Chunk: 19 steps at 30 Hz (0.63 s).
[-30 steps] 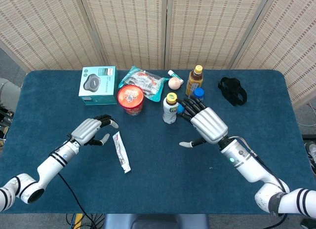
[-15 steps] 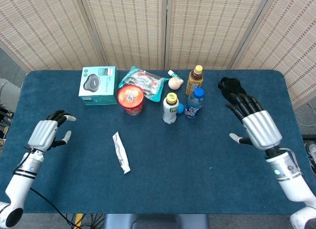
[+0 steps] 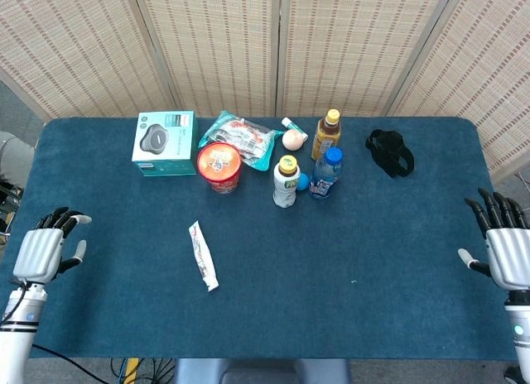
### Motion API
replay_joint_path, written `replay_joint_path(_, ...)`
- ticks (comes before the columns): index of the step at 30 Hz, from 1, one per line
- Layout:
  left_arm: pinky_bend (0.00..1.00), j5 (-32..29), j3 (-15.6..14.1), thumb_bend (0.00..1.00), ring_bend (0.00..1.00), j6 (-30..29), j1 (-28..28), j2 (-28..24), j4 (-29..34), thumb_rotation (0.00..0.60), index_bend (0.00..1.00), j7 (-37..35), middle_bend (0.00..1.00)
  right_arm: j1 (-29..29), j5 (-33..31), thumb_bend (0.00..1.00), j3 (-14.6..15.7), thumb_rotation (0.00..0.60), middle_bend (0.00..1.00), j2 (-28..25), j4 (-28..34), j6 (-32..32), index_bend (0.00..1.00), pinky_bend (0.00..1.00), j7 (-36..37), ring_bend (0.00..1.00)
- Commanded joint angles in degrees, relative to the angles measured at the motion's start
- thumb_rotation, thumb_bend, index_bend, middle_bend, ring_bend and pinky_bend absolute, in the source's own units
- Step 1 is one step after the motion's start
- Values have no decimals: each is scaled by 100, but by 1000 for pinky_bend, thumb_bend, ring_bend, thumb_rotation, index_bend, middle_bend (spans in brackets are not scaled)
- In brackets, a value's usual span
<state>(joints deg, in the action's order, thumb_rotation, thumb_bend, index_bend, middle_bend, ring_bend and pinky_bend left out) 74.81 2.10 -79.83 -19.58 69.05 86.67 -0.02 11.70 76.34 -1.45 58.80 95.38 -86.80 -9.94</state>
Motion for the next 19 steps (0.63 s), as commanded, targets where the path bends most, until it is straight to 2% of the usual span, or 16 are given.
replay_joint_path(1,169,103,-16,417,136,-129,103,80,26,600,310,140,254,-171,-92,113,65,600,70,138,-127,-8,158,108,86,0)
replay_joint_path(10,169,332,-2,417,137,-282,306,112,187,600,314,174,256,-398,-62,114,26,600,79,192,-150,43,159,112,321,0)
replay_joint_path(19,169,324,66,417,138,-193,406,63,250,600,317,207,259,-428,94,114,-15,600,80,185,-68,205,158,112,358,0)
